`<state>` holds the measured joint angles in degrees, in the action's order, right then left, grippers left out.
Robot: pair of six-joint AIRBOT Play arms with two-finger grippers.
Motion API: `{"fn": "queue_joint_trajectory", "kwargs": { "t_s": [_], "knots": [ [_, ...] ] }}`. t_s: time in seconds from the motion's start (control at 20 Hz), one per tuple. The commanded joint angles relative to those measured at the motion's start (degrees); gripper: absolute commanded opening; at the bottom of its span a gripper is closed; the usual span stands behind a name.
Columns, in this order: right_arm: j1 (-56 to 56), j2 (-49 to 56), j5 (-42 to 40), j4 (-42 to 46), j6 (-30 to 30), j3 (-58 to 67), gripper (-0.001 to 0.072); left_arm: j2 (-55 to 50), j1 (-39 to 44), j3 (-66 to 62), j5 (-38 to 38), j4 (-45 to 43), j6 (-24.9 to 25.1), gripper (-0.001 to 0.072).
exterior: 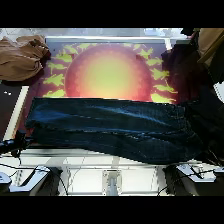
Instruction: Fold the clothes and pants, and hang the long-sleeved shirts on hangers.
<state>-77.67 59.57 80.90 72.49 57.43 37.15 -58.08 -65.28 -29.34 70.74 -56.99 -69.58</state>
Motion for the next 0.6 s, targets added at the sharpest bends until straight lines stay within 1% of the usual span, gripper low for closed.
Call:
{"fn": "queue_joint_trajectory", "kwargs": {
  "t_s": [0.0,0.15,0.2,0.25,0.3,0.35,0.4,0.45,0.55],
  "knots": [
    [0.92,1.95,-5.05,-8.04,-2.38,-1.64,0.045,-0.04,-0.07,0.02,0.0,-0.02,0.0,0.0016],
    [2.8,5.27,-5.6,-9.35,-3.08,-1.66,0.045,-0.04,-0.07,0.02,0.0,-0.02,0.0,0.0016],
    [3.34,6.34,-4.66,-9.68,-3.13,-1.64,0.0448,-0.04,-0.07,0.02,0.17,0.0,-0.02,0.0016],
    [3.65,6.73,-3.23,-9.84,-4.2,-1.62,0.0406,-0.04,-0.07,0.02,0.55,0.0,-0.02,0.0016],
    [3.78,6.69,-1.86,-9.88,-5.16,-1.53,0.0319,-0.02,-0.07,0.0,0.66,0.02,0.0,0.0016],
    [3.76,6.71,-0.55,-9.68,-5.68,-0.98,0.0316,0.0,-0.09,-0.09,0.66,0.0,0.0,0.0015],
    [3.76,6.71,0.94,-9.35,-6.1,0.0,0.0228,0.11,-0.13,-0.26,0.7,0.0,0.0,0.0015],
    [3.76,6.67,2.97,-8.94,-6.05,1.55,0.0046,0.42,-0.13,-0.66,1.01,0.0,0.0,0.0015],
    [3.74,6.6,8.35,-7.63,-6.03,5.84,0.0039,1.33,-0.13,-2.67,1.86,-0.02,-0.02,0.0015]
  ]
}}
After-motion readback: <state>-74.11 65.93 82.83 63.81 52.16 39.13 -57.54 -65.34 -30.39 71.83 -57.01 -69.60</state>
